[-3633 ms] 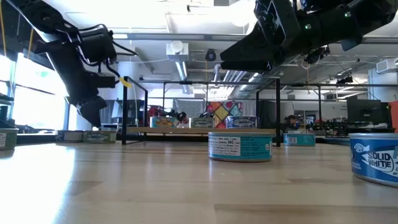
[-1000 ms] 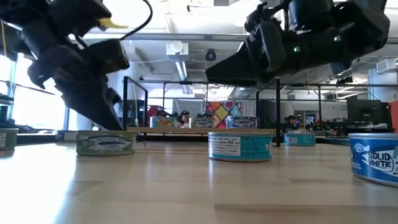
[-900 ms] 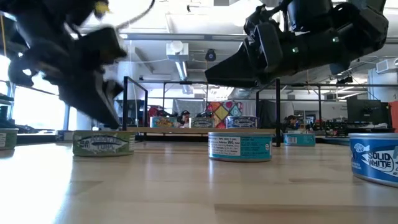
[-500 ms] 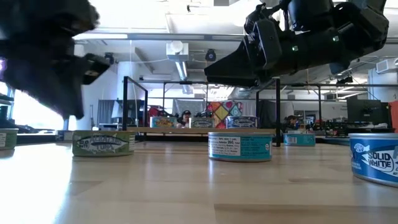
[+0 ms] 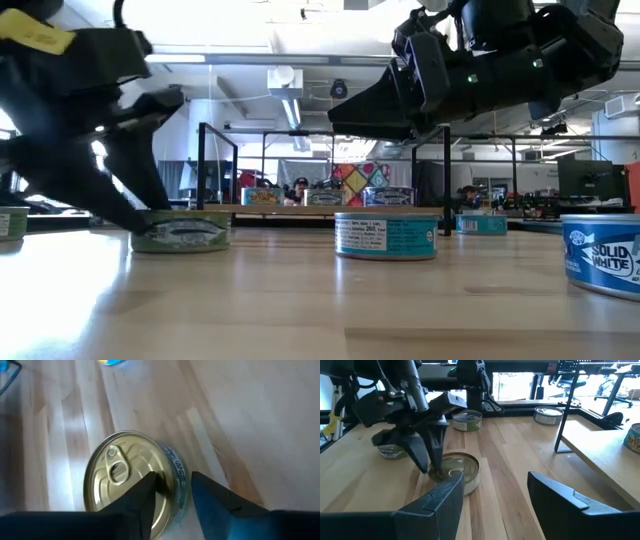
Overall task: Stack canned seafood by type on shelf
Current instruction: Put the green tuna can on the shelf aligned with the other green tuna can
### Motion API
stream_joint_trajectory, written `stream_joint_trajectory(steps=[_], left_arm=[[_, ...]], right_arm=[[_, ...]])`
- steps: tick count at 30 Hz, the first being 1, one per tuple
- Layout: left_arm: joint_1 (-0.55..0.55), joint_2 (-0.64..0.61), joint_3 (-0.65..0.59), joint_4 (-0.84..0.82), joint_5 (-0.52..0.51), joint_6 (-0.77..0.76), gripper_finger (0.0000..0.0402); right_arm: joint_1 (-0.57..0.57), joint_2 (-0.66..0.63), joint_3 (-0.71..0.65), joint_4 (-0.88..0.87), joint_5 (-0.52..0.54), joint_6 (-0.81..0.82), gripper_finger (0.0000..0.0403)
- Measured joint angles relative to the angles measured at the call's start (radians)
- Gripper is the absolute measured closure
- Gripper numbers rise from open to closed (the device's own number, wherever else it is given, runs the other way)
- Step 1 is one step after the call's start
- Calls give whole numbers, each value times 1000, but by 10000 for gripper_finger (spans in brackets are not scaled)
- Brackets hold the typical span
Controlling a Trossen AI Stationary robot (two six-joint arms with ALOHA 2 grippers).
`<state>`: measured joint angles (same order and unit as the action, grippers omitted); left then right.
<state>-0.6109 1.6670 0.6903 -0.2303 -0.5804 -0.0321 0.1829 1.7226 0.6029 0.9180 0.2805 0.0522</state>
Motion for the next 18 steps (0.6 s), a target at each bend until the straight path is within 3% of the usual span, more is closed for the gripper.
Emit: stream_joint_trajectory(steps=[6,11,18], left_arm=[[42,4,-6,71,-29,-19,389],[61,-55,-15,84,-64,9,396],[74,-173,-14,90,-137,6,401]], right_arm=[[-6,0,0,2,0,21,193],[-22,0,0,4,0,26,193],[-21,0,101,-112,-54,-129,192]])
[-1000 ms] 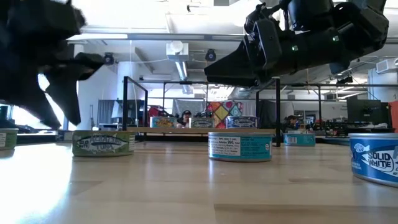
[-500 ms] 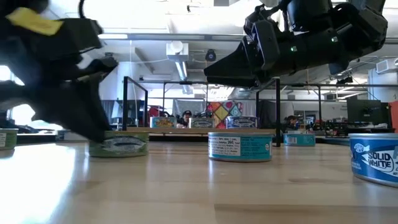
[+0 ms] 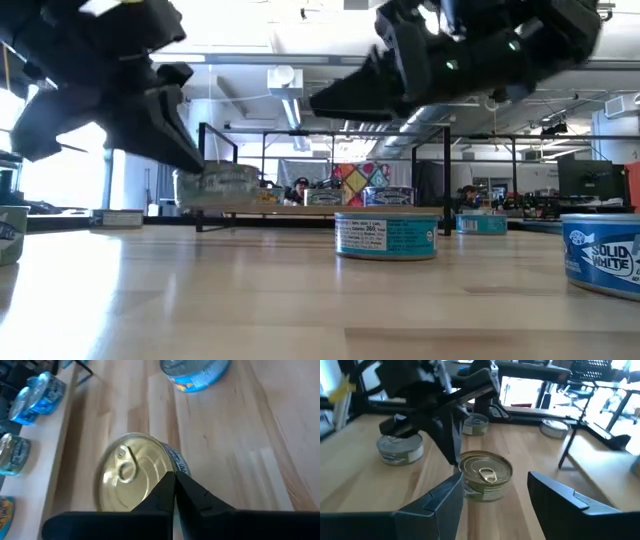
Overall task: Stack canned seafood by type on shelf
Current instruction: Put the green tuna can on the shelf aligned with the other green tuna can
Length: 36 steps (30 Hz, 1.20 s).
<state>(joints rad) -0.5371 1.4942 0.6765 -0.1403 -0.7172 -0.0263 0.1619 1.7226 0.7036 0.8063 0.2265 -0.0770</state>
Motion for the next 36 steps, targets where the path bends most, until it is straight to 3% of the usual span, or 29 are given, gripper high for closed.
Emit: stream_joint_trajectory(steps=[11,18,26,31,36], left_arm=[[28,-58,0,12,-27,-62,401],[48,-59,2,38,-27,-68,401],[54,-59,3,121,-26,-16,401],[52,-59,3,155,-28,4,401],[52,-60,3,154,-41,10,401]], right_arm=[[-15,0,287,-538,-1,-362,144],[-27,91,324,-503,-97,-630,128],[-27,270,450,-451,-66,-661,128],[-27,292,490,-487,-52,-649,168],[-21,284,494,-542,-51,-569,277]])
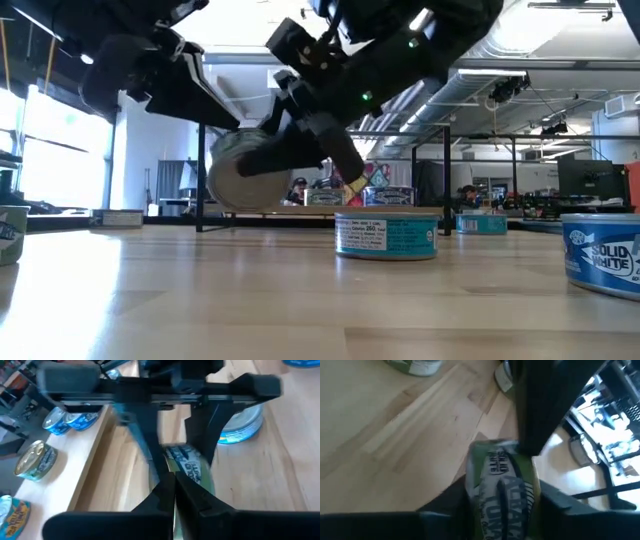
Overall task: Stack canned seafood by type on shelf
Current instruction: Put the green tuna can on the shelf aligned with the other green tuna can
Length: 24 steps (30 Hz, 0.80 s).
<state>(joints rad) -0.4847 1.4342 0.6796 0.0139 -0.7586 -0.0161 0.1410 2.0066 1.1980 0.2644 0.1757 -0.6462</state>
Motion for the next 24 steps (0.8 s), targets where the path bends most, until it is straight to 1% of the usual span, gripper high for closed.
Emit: stream_joint_trajectory(steps=[1,3,4,8,10,11,14,17,20,24], left_arm=[[-1,0,1,1,1,9,401],[-14,0,1,-5,-3,34,397],[-24,0,1,-15,-22,44,393],[-67,0,2,-84,-156,16,375],[-81,0,2,-124,-194,-27,369],[-85,0,2,-139,-205,-59,367],[-89,0,2,-157,-212,-188,365],[-89,0,2,-149,-216,-284,367],[-88,0,2,-149,-229,-312,371],[-87,0,2,-148,-246,-270,376]], right_arm=[[4,-3,0,-16,14,22,288],[10,-20,0,-97,52,58,286],[10,-36,0,-144,81,68,286],[4,-127,0,-301,278,92,286],[-15,-173,0,-332,376,98,286],[-32,-190,0,-343,406,103,286],[-101,-210,1,-344,422,134,286],[-180,-194,1,-343,413,151,286],[-243,-157,0,-332,377,152,286],[-276,-112,0,-299,363,150,286]])
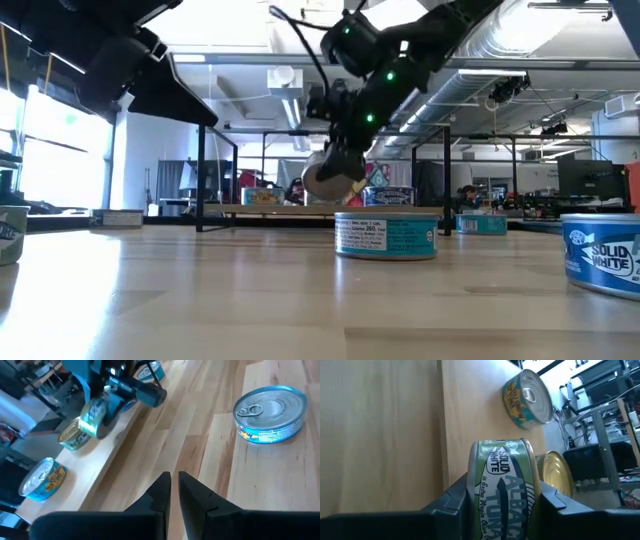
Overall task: Stack canned seafood by type on shelf
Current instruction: Put the green tuna can on the shelf aligned with the other green tuna can, then put the yellow-blue tuna can on the shelf aligned with the other yellow-blue tuna can
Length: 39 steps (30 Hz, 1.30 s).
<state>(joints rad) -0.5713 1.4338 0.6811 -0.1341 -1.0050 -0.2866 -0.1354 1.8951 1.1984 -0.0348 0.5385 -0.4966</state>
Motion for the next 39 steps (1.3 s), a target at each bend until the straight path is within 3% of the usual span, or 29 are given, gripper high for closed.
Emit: stream_joint_trajectory(steps=[5,11,14,27,34,39], left_arm=[[1,0,0,0,-3,1,378],[1,0,0,1,-3,-8,378],[2,0,0,2,-3,-8,378],[2,0,-1,4,-3,-9,378],[2,0,-1,1,-3,-18,378],[2,0,-1,5,-2,-29,378]], right_arm=[[-9,19,0,-4,0,0,282],[-19,20,0,-1,-50,56,165],[-37,20,0,-16,-85,98,134],[-74,14,0,70,-77,165,123],[-4,-75,-2,83,-287,358,128],[114,-100,-3,304,-691,496,130]])
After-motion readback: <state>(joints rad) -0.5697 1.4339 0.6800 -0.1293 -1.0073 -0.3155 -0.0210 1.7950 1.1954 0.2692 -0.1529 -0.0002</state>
